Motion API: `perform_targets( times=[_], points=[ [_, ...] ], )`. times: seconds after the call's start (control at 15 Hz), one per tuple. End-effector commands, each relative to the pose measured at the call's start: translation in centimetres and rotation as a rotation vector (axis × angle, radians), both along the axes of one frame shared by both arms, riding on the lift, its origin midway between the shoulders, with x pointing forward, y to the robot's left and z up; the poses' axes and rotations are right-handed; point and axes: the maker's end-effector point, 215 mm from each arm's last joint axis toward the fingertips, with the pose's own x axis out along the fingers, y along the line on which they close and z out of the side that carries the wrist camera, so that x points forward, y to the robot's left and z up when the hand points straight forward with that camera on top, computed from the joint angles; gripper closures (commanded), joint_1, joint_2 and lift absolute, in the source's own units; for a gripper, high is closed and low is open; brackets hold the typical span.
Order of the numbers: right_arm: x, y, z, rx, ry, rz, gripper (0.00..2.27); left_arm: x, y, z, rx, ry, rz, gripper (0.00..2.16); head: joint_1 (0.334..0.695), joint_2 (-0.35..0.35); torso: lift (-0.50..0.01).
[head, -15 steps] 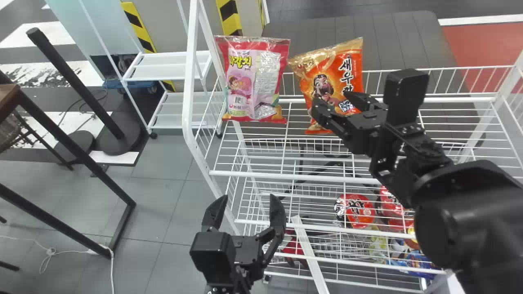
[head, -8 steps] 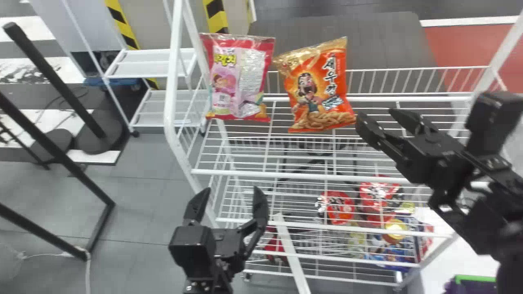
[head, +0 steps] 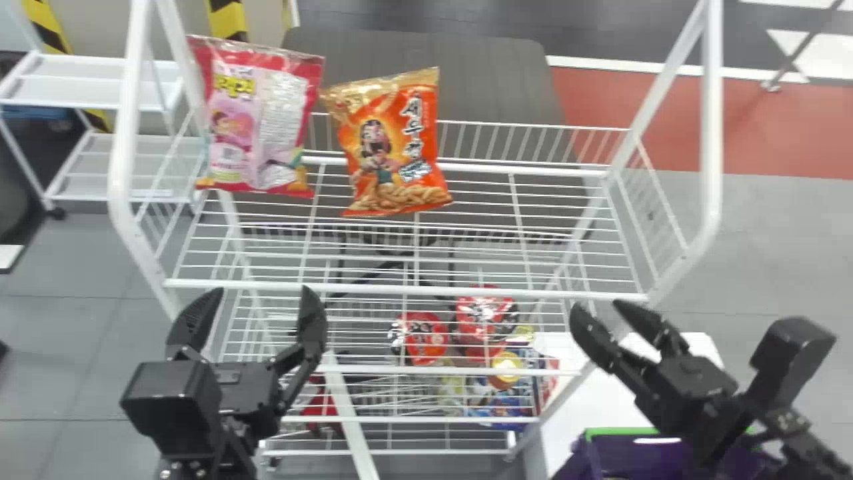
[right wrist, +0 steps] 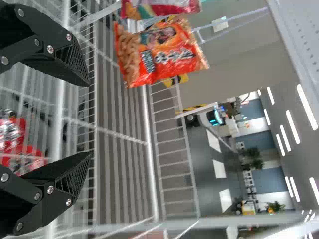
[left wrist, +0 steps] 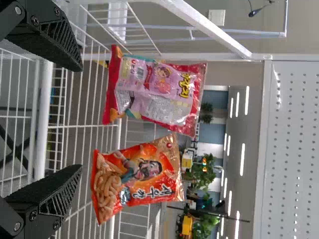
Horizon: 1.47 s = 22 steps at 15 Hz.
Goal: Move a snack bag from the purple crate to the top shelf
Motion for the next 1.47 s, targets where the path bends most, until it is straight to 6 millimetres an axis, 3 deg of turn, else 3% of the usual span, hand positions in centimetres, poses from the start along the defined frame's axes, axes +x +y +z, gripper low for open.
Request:
perform_targets(
  times=[0.0,0.13,0.27,0.33,0.6,0.73,1.07,1.4],
  points=[
    [-2.4,-2.6,-3.8,-0.03,0.083,-0.02,0.4,1.8,-0.8,0.3,-0.026,0.016,0.001,0.14,0.695,-0.168,0.0],
    [-3.9,-4.3,-6.0,-0.034,0.134,-0.023,0.4,4.3,-1.5,0.7,-0.078,0.041,-0.005,0.14,0.695,-0.215,0.0],
    [-5.1,-6.3,-6.6,-0.052,0.132,-0.05,0.4,7.3,-4.2,0.7,-0.077,0.082,-0.03,0.15,0.695,-0.242,0.0],
    [-5.7,-7.2,-7.0,-0.052,0.14,-0.063,0.4,8.4,-5.9,1.7,-0.079,0.062,-0.05,0.15,0.695,-0.26,0.0],
    [-7.3,-9.0,-8.1,-0.037,0.14,-0.087,0.4,9.7,-11.4,3.9,-0.077,0.045,-0.13,0.15,0.695,-0.35,0.0],
    [-7.8,-9.1,-8.7,-0.016,0.145,-0.097,0.4,10.2,-13.2,3.0,-0.056,0.056,-0.148,0.2,0.695,-0.35,0.0],
    [-8.1,-9.6,-8.7,0.004,0.113,-0.11,0.4,12.4,-16.4,1.1,-0.039,0.039,-0.12,0.21,0.695,-0.35,0.0],
    [-8.3,-9.5,-8.6,0.026,0.104,-0.107,0.4,15.6,-15.3,-0.9,-0.001,0.028,-0.083,0.22,0.695,-0.35,0.0]
  ],
)
